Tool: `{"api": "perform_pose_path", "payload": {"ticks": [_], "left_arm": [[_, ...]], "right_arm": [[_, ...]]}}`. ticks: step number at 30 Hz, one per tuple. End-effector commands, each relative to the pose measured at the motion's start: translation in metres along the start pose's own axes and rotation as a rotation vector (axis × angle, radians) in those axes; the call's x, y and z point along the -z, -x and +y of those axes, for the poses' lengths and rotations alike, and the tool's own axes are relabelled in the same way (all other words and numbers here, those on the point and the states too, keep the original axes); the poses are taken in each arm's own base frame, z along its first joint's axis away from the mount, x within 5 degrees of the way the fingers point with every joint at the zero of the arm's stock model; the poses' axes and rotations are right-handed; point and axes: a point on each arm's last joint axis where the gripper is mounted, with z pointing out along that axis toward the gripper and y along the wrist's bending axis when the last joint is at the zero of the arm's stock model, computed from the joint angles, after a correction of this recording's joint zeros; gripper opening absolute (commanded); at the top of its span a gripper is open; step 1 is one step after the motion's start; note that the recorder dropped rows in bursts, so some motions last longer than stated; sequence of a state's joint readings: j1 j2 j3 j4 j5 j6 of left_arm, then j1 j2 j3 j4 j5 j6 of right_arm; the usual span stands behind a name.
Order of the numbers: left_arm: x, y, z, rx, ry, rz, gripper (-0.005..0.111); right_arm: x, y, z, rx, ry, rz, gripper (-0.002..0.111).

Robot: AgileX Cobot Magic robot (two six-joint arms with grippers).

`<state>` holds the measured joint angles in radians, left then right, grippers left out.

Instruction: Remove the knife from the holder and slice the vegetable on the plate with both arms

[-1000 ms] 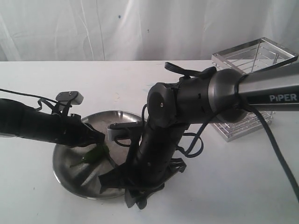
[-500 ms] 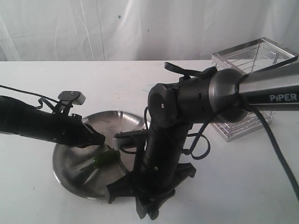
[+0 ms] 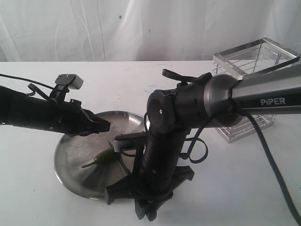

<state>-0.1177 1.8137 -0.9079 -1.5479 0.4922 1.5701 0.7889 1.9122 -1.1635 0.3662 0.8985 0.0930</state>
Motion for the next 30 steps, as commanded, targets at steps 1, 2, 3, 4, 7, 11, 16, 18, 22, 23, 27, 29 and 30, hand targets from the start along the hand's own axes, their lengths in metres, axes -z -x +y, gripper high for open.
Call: {"api": "perform_pose_path", "payload": {"ticks": [1,2,3,4,7,11,16,18,22,23,27,29,30], "left_arm": [[0.001,-0.012,-0.008,0.030,-0.042,0.021,0.000],[0.001,-0.012,-0.008,0.035,-0.041,0.020,0.000],[0.001,-0.013,-0.008,0.039,-0.046,0.020,0.000],[0.000,-0.013,-0.009,0.040,-0.055,0.018,0.000],[-0.003,-0.013,-0.016,0.018,-0.078,0.022,0.000],[-0.009,-0.012,-0.026,-0.046,-0.095,0.015,0.000],[-0.015,-0.013,-0.035,-0.091,-0.105,0.025,0.000],[-0.017,-0.014,-0.035,-0.097,-0.085,0.035,0.000],[-0.017,-0.015,-0.033,-0.098,-0.056,0.041,0.000],[-0.017,-0.015,-0.033,-0.098,-0.059,0.041,0.000],[-0.022,-0.023,-0.032,-0.074,-0.077,0.064,0.000],[-0.027,-0.031,-0.028,-0.050,-0.079,0.085,0.000],[-0.029,-0.033,-0.027,-0.044,-0.080,0.095,0.000]], "right_arm": [[-0.007,0.002,-0.003,-0.018,-0.005,0.007,0.000],[-0.007,0.003,-0.002,-0.019,-0.003,0.002,0.000],[-0.007,0.003,-0.002,-0.019,-0.002,-0.006,0.000],[-0.007,0.004,-0.002,-0.022,0.001,-0.013,0.000],[-0.007,0.005,-0.002,-0.026,0.006,-0.024,0.000],[-0.007,0.005,-0.002,-0.026,0.006,-0.024,0.000],[-0.007,0.005,-0.002,-0.026,0.006,-0.027,0.000],[-0.007,0.005,-0.002,-0.028,0.007,-0.027,0.000],[-0.007,0.006,-0.001,-0.035,0.016,-0.029,0.000],[-0.007,0.006,-0.001,-0.035,0.016,-0.031,0.000],[-0.007,0.006,-0.001,-0.035,0.017,-0.035,0.000],[-0.007,0.007,-0.001,-0.036,0.018,-0.040,0.000],[-0.007,0.007,-0.001,-0.036,0.018,-0.040,0.000]]}}
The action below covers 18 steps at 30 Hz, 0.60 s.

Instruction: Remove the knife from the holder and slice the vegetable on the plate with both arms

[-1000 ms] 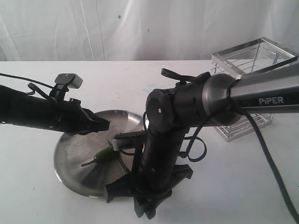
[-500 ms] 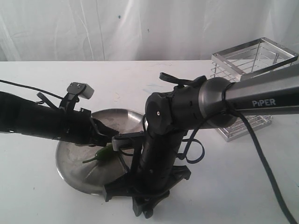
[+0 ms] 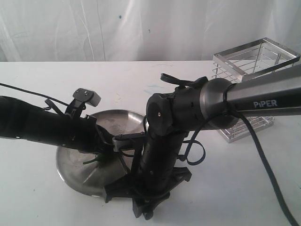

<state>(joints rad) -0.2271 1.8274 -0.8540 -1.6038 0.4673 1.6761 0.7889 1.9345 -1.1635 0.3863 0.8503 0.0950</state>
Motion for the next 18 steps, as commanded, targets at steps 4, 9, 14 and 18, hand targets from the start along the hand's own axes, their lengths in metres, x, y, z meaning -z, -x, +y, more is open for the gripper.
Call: {"api": "perform_pose_path", "payload": {"ticks": [4,9,14,18], "left_arm": [[-0.018,-0.023,0.006,0.068,-0.033,0.065,0.000],[-0.025,-0.032,0.011,0.097,-0.036,0.095,0.000],[-0.027,-0.044,0.014,0.116,-0.011,0.135,0.000],[-0.027,-0.041,0.014,0.103,-0.013,0.129,0.000]], "right_arm": [[0.000,0.001,0.000,-0.015,0.006,-0.013,0.000],[0.000,0.002,0.000,-0.015,0.006,-0.019,0.000],[0.001,-0.001,0.000,-0.014,0.004,0.010,0.000],[0.001,-0.006,-0.001,-0.012,-0.005,0.069,0.000]]}}
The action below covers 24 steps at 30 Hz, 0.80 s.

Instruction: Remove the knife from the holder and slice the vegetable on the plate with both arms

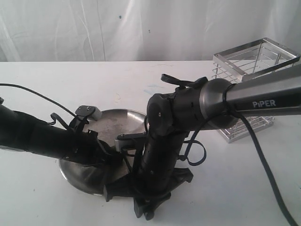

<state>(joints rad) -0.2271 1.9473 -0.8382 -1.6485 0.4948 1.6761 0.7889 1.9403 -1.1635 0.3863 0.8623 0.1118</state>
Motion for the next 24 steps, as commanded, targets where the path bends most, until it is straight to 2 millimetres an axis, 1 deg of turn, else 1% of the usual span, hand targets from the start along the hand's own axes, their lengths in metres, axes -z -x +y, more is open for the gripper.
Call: {"api": "perform_pose_path", "payload": {"ticks": [1,3,4,7,8,9,12,14,16,18,20,22,24], "left_arm": [[-0.004,-0.008,0.002,-0.019,0.010,0.046,0.000],[0.001,0.002,-0.003,-0.041,0.002,0.012,0.000],[0.007,0.011,-0.007,-0.065,0.004,-0.018,0.000],[0.021,0.024,-0.015,-0.107,0.038,-0.063,0.000],[0.027,0.029,-0.018,-0.122,0.051,-0.082,0.000],[0.039,0.038,-0.026,-0.151,0.061,-0.122,0.000],[0.064,0.054,-0.045,-0.160,0.062,-0.208,0.000],[0.076,0.060,-0.054,-0.172,0.061,-0.246,0.000],[0.081,0.061,-0.059,-0.201,0.062,-0.239,0.000],[0.081,0.058,-0.057,-0.193,0.077,-0.201,0.000],[0.080,0.054,-0.056,-0.176,0.089,-0.173,0.000],[0.078,0.046,-0.053,-0.154,0.103,-0.153,0.000],[0.077,0.043,-0.051,-0.141,0.113,-0.145,0.000]], "right_arm": [[0.003,-0.005,-0.001,0.007,-0.002,0.052,0.000],[0.003,-0.005,-0.001,0.007,-0.002,0.052,0.000],[0.003,-0.005,-0.001,0.007,-0.002,0.050,0.000],[0.003,-0.005,-0.001,0.007,-0.002,0.050,0.000],[0.003,-0.005,-0.001,0.007,-0.002,0.050,0.000],[0.004,-0.005,0.000,0.007,-0.001,0.048,0.000],[0.015,-0.005,0.003,0.020,0.013,0.000,0.000],[0.031,-0.007,0.007,0.043,0.022,-0.058,0.000],[0.046,-0.006,0.007,0.078,-0.001,-0.138,0.000],[0.052,-0.005,0.003,0.060,-0.043,-0.169,0.000],[0.053,-0.005,0.000,0.047,-0.057,-0.170,0.000],[0.053,-0.004,-0.001,0.051,-0.064,-0.171,0.000],[0.053,-0.004,-0.001,0.050,-0.062,-0.170,0.000]]}}
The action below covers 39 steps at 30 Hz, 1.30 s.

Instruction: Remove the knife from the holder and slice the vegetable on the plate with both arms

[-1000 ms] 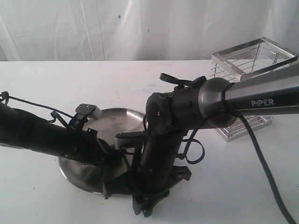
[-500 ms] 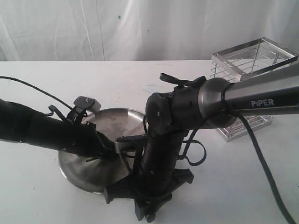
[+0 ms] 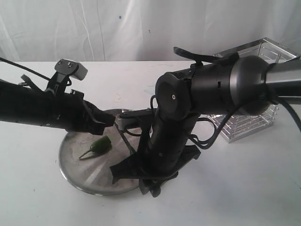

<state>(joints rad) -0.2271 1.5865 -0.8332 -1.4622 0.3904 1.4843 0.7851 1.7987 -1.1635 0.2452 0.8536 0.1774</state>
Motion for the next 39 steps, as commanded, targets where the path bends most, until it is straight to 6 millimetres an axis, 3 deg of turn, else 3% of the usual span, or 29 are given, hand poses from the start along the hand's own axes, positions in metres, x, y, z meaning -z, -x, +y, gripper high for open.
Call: {"api": "perform_pose_path", "payload": {"ticks": [1,9,14,20,33,39], "left_arm": [[0.000,-0.007,-0.002,0.027,0.005,0.020,0.000],[-0.015,-0.017,0.009,0.059,0.026,0.037,0.000],[-0.023,-0.005,0.008,0.056,-0.048,-0.036,0.000],[-0.023,-0.001,0.012,0.041,-0.004,-0.082,0.000],[-0.051,-0.025,0.027,0.050,-0.018,0.007,0.000],[-0.063,-0.020,0.031,0.053,-0.074,-0.015,0.000]], "right_arm": [[0.004,0.001,-0.003,-0.006,-0.007,-0.016,0.000],[0.004,0.000,-0.002,-0.005,-0.006,0.002,0.000],[0.004,-0.001,-0.002,0.002,-0.006,0.003,0.000],[0.004,0.000,-0.002,0.012,-0.007,-0.001,0.000],[0.004,0.001,-0.002,0.019,-0.002,-0.019,0.000],[0.004,0.001,-0.002,0.045,-0.003,-0.016,0.000]]}}
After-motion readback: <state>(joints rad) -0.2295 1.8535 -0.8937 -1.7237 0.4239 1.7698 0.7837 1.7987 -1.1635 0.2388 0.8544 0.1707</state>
